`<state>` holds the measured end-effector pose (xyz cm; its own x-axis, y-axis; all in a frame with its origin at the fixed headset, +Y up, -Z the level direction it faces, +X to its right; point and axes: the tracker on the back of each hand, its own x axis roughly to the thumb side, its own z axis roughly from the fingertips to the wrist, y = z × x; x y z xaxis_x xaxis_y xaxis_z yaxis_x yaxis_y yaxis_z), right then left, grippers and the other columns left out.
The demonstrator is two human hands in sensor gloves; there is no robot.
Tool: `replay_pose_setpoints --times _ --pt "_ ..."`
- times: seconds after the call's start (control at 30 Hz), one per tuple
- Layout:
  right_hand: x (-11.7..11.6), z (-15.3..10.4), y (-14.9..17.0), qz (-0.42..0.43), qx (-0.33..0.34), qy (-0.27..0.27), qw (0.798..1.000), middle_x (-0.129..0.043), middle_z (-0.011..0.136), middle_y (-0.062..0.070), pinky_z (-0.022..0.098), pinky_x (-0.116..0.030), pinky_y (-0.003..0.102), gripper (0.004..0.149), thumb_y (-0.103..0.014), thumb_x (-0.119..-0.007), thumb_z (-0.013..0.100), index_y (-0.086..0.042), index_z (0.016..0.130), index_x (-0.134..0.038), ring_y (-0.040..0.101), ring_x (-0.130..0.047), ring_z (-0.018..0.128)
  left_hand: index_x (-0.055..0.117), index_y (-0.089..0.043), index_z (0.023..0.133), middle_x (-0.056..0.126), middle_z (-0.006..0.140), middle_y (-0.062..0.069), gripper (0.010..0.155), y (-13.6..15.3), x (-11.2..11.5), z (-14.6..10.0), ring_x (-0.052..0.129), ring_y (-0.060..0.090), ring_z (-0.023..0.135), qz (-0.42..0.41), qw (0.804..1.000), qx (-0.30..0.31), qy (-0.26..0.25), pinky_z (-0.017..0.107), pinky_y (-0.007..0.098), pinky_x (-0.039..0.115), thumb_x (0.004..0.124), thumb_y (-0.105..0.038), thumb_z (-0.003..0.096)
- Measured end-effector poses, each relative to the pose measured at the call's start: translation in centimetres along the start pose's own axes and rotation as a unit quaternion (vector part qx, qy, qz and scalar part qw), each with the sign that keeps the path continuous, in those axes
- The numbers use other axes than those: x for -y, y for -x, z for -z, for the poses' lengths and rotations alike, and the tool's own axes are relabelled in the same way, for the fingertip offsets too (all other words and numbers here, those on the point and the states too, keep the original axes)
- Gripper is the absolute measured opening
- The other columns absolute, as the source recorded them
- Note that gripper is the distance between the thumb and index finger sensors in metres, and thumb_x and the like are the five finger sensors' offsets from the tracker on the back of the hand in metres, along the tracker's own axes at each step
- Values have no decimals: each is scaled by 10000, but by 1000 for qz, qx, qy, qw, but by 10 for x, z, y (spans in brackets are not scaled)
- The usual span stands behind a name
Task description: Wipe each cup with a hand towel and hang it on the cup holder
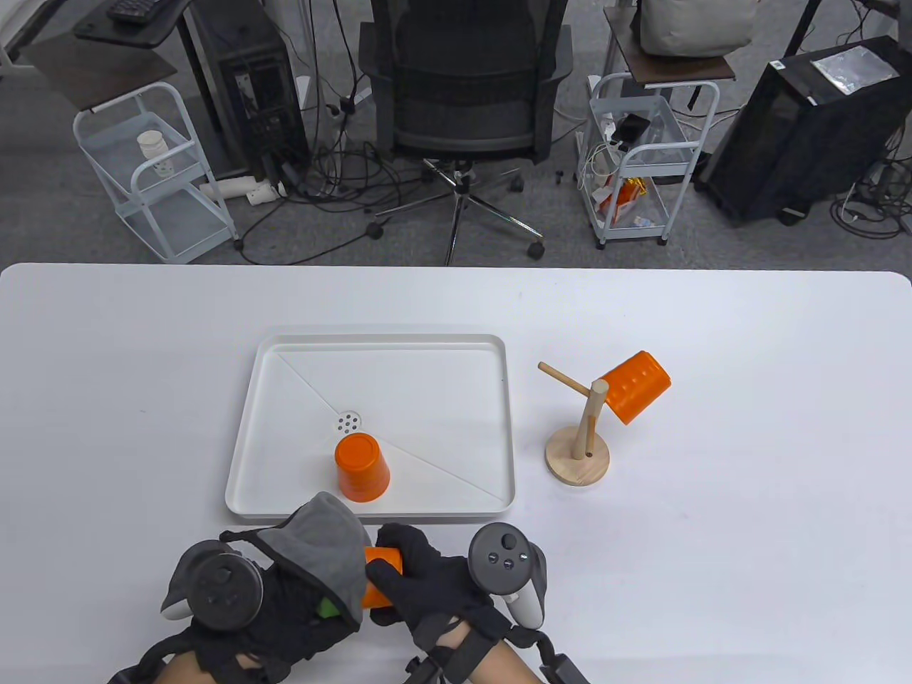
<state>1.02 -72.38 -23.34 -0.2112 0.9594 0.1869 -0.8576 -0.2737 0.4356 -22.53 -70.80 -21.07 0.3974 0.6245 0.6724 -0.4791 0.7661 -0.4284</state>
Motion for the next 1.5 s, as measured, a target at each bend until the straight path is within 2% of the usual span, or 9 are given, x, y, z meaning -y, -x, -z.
replay_pose_setpoints --times 0.23,0.4,0.53,0.73,0.9,1.03,1.2,1.37,1.5 --pt "-1 0 -1 -12 25 2 1000 -815 777 316 306 -901 513 797 -589 -654 483 22 976 -512 309 -1062 345 202 -516 987 68 1138 -82 841 9 1 1 685 465 922 -59 998 -5 -12 694 668 575 862 -443 471" --pt "-2 -1 -7 -48 76 12 996 -767 840 309 361 -874 538 786 -573 -662 485 -9 998 -472 337 -1038 412 187 -501 992 86 1138 -53 849 17 1 1 777 416 839 -125 992 -7 -24 645 639 646 853 -478 466" --pt "-3 -3 -15 -103 134 25 985 -741 882 293 392 -859 551 776 -566 -665 484 -37 1011 -454 350 -1024 453 171 -487 995 98 1136 -27 850 23 3 1 831 374 778 -186 982 -8 -33 609 612 694 836 -513 467" --pt "-6 -7 -24 -162 205 29 965 -647 977 256 503 -804 589 771 -537 -689 480 -92 1033 -389 399 -965 606 157 -465 1000 131 1134 4 850 30 5 1 889 308 699 -261 965 -6 -40 562 570 754 813 -567 468" --pt "-9 -10 -29 -208 251 21 945 -561 1050 210 605 -733 620 773 -493 -729 468 -144 1043 -348 446 -882 757 114 -431 1004 136 1126 43 859 36 9 1 912 265 666 -328 944 -10 -20 535 538 786 771 -610 481" --pt "-10 -12 -32 -231 272 26 934 -531 1073 192 638 -709 625 778 -470 -757 458 -164 1044 -347 458 -846 813 93 -409 1007 142 1123 60 859 39 10 1 921 248 661 -347 938 -5 -14 525 522 801 742 -633 491" --pt "-9 -12 -31 -219 251 31 942 -560 1044 241 601 -748 608 771 -491 -734 465 -136 1042 -366 449 -887 768 104 -419 1003 120 1117 58 869 36 8 1 894 291 686 -322 947 -1 -15 553 562 760 777 -596 481" --pt "-6 -8 -25 -151 191 29 969 -650 974 284 520 -815 587 775 -527 -708 473 -81 1031 -411 419 -971 656 122 -445 991 89 1118 33 873 26 3 -1 854 337 716 -251 968 -5 -20 587 604 703 818 -541 473" --pt "-4 -6 -21 -108 151 27 982 -719 909 310 453 -854 571 780 -548 -698 474 -41 1015 -456 398 -1020 563 127 -454 988 81 1119 21 872 20 1 -2 844 344 724 -207 978 -2 -21 596 610 691 825 -530 472"
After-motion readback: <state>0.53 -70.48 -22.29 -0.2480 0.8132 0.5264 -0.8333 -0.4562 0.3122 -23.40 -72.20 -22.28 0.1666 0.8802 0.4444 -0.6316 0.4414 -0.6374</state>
